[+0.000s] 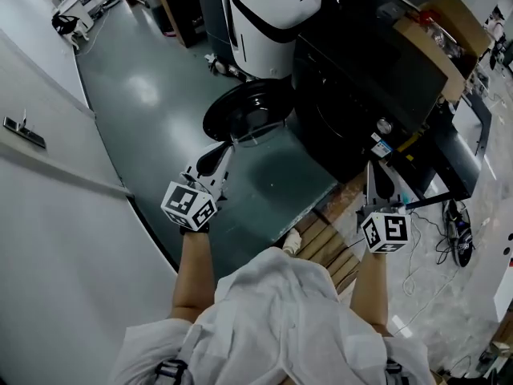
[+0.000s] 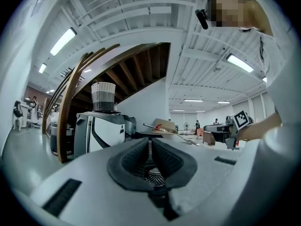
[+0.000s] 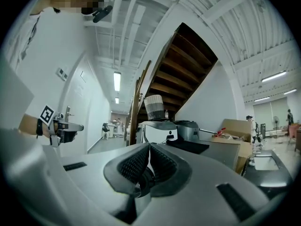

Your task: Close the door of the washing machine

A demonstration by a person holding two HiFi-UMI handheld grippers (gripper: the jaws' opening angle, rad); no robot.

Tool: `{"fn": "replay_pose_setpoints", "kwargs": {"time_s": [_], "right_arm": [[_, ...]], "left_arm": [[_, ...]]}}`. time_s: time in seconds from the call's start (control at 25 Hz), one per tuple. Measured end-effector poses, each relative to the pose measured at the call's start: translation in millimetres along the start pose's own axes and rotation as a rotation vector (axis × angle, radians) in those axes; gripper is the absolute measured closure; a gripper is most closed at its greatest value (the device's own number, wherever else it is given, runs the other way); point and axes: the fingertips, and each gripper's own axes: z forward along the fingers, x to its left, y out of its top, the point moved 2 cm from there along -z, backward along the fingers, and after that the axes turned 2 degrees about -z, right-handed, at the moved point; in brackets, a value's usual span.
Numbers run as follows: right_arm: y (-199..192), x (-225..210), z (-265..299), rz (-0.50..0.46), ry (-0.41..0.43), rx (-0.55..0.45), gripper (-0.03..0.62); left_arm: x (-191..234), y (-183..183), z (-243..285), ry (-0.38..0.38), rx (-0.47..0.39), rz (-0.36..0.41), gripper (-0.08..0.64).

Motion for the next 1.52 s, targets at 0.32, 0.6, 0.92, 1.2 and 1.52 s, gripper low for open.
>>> {"fn": "replay_pose_setpoints", "kwargs": {"time_s": [0.32,0.6,0.92,1.2,1.52], "right_arm": [[-7,-33,55,0.003,0.062,0.016,0.561],[-13,-56,80,0.001,0.106,0.011,0.561],[-22,-58,89,-0.001,0.154,0.028,0.561],[-25,-51,103,-0.003,0.194,0.042,0.561],[-35,-39,134,-0.001,0.211,0.07,0.561]], "left_arm": [[17,-6,44,0.043,0.023,0.0,0.531],[24,-5,69,0.089,0.004,0.0,0.531],[17,-7,80,0.077,0.025,0.013,0.531],[28,-12,86,0.064,0.042,-0.008,0.529],[65,-32,96,0.069,0.074,-0.026,0.506]]}}
